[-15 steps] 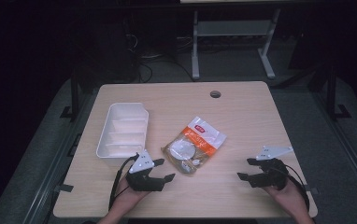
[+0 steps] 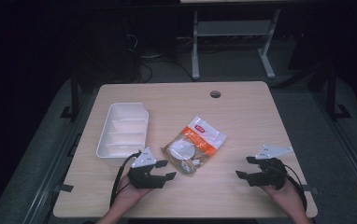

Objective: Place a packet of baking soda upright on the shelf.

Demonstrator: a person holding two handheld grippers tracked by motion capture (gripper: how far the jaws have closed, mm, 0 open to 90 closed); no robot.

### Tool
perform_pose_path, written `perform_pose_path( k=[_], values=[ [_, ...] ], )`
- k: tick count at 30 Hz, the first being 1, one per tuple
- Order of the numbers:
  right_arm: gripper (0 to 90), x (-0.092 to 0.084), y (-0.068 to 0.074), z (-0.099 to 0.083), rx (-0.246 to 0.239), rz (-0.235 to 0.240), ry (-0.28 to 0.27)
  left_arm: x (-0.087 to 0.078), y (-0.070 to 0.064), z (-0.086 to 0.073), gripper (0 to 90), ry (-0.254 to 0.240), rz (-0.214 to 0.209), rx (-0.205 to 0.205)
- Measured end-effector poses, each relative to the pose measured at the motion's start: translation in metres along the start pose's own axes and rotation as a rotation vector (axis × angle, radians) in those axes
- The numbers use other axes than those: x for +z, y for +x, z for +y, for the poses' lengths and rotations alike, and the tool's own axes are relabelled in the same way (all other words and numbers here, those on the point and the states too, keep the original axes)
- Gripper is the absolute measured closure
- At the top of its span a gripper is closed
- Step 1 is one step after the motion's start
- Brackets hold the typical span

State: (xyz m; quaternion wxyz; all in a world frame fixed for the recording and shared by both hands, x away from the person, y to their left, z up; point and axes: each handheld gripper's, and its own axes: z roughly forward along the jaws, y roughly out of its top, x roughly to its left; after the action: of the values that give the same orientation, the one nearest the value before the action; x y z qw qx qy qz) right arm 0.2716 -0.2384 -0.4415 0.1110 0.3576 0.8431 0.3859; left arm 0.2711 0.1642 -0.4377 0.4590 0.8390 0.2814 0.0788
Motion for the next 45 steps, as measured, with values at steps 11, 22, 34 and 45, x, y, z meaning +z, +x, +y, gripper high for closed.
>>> perform_pose_path(
  k=[11,22,34,45],
  values=[
    [26.9,0.001,-0.005,0.002,0.062,0.011,-0.031,0.020,0.014,0.022,69.6,0.060,0.046,-0.013],
    [24.0,0.018,-0.011,0.029,0.081,0.037,-0.037,0.048,0.021,0.036,83.4,0.126,0.121,0.002],
    [23.6,0.032,-0.025,0.059,0.147,0.008,0.025,0.062,0.026,0.031,81.5,0.151,0.109,-0.021],
    [23.7,0.051,-0.030,0.106,0.103,-0.011,0.076,0.064,0.025,0.028,84.8,0.154,0.132,-0.010]
  ],
)
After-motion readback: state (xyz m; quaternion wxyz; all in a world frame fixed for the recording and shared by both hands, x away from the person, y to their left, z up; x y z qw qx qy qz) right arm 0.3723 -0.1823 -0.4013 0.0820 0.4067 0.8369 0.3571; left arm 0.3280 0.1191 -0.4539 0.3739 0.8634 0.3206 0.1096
